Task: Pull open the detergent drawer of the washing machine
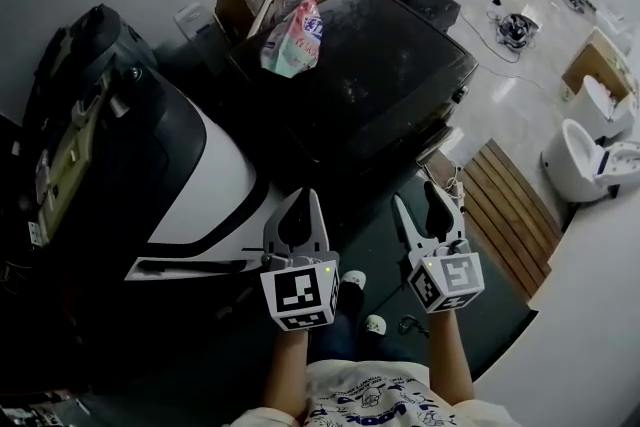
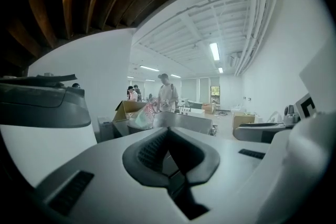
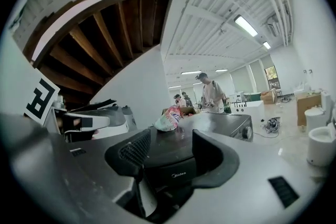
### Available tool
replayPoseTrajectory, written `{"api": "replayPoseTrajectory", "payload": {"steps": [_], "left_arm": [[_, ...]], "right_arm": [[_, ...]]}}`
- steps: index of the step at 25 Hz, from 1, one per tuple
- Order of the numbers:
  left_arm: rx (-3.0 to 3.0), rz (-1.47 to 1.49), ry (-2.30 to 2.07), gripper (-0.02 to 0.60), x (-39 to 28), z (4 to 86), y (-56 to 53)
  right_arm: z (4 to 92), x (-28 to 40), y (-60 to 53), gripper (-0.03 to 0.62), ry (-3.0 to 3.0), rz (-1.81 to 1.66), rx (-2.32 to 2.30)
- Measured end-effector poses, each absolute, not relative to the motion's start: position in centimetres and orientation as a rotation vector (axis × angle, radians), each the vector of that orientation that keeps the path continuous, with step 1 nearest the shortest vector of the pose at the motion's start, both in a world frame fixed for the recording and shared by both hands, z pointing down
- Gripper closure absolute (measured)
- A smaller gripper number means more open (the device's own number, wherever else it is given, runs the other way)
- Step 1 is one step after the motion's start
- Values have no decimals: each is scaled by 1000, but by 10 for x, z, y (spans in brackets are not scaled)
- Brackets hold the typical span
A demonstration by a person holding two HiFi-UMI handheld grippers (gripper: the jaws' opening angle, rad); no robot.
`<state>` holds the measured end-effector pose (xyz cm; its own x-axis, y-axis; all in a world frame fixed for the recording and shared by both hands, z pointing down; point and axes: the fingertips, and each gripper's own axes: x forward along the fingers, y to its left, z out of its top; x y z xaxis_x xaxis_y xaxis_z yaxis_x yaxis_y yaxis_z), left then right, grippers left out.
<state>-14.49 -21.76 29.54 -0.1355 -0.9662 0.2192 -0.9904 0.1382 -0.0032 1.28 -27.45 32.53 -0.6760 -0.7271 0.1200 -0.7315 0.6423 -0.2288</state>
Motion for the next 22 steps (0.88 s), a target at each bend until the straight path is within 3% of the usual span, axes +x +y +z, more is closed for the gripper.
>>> {"api": "replayPoseTrajectory", "payload": {"steps": [18, 22], "left_arm": [[1951, 368, -2160, 568, -171, 379, -265], [1949, 291, -2165, 568, -174, 389, -273]], "right_arm": [[450, -27, -309, 347, -2873, 1183, 1157], [470, -39, -312, 347, -2903, 1353, 1085]]}}
